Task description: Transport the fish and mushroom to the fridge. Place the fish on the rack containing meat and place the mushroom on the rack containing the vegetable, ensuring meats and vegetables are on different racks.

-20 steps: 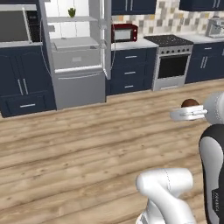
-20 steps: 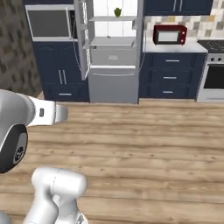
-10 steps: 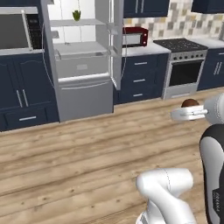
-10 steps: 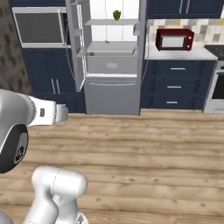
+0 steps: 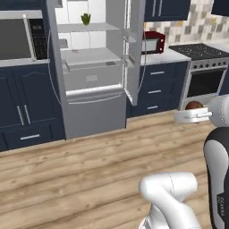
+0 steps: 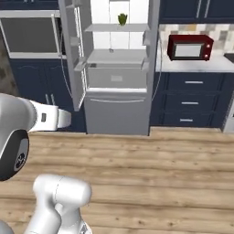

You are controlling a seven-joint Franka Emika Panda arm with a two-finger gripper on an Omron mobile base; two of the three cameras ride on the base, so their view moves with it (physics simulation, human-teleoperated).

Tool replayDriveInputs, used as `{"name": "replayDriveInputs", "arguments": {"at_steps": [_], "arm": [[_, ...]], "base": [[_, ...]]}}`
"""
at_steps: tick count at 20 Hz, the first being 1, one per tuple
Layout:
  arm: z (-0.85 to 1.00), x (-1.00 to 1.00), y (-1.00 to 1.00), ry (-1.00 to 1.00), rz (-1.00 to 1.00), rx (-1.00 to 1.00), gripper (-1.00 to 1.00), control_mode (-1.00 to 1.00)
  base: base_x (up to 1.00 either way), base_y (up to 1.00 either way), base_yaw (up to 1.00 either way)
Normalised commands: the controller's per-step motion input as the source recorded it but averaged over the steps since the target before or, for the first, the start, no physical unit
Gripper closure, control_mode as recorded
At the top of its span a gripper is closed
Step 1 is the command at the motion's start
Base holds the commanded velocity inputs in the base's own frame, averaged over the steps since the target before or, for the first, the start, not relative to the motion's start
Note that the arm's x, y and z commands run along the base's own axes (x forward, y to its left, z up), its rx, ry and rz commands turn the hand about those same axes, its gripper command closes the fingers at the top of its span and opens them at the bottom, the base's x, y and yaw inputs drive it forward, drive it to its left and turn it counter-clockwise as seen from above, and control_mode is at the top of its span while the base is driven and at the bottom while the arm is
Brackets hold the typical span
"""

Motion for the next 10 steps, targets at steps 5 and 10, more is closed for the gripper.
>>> {"name": "replayDriveInputs", "arguments": {"at_steps": [5, 10], "arm": [[0.0, 0.0, 0.0, 0.0, 0.0, 0.0, 1.0, 1.0], [0.0, 0.0, 0.0, 0.0, 0.0, 0.0, 1.0, 1.0]], "base": [[1.0, 0.08, 0.02], [1.0, 0.0, 0.1]]}}
